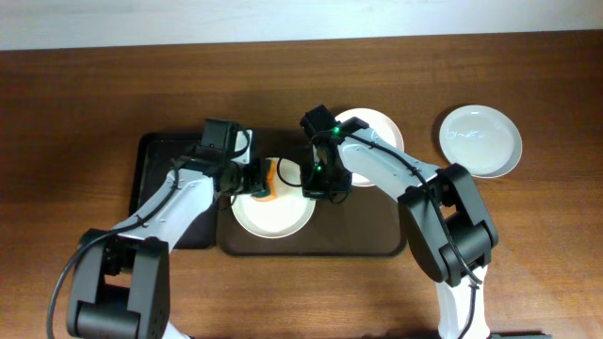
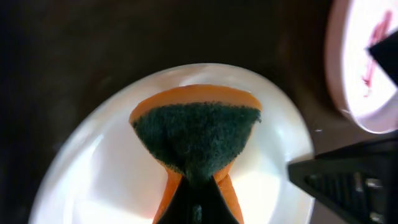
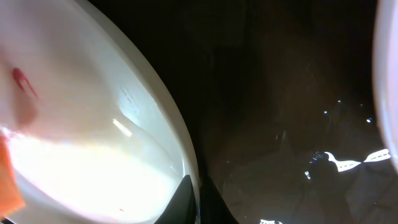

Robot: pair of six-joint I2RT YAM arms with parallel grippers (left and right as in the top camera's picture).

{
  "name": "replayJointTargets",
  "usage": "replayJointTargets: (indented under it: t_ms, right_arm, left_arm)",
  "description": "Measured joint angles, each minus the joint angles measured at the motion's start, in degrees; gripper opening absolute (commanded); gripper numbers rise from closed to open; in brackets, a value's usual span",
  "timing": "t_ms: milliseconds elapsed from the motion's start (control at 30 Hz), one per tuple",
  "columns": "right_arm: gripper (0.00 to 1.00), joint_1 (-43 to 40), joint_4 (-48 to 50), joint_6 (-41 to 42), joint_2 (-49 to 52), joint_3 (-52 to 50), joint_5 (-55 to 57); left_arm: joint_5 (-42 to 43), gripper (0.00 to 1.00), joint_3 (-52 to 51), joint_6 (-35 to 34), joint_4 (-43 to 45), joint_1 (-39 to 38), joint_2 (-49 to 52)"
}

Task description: Clean dirty plates on tray and stack at the side

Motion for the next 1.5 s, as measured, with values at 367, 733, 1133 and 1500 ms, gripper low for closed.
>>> replayJointTargets:
  t_ms: [367,733,1133,1500]
  right_arm:
    - [0.04,0.0,-0.2,0.0,0.0,0.0,0.07]
    - [0.04,0.0,-1.77,-3.08,-0.48,0.04,2.03]
    - [0.04,0.0,-5.62,-9.31,-16.79,0.02,22.99]
    - [0.04,7.26,-6.1,-10.08,-22.62,0.02,45.2]
  left_arm:
    - [-4.52,0.0,0.02,-3.45,0.57,-1.09,4.35]
    - [-6.56,0.0,-0.11,-1.36,-11.15,3.58,-11.78]
    - [-21.03,0.0,-0.11,-0.52,-14.86,13.35,-13.03]
    - [-21.03,0.0,-0.11,0.55,-14.93,13.35,-2.29]
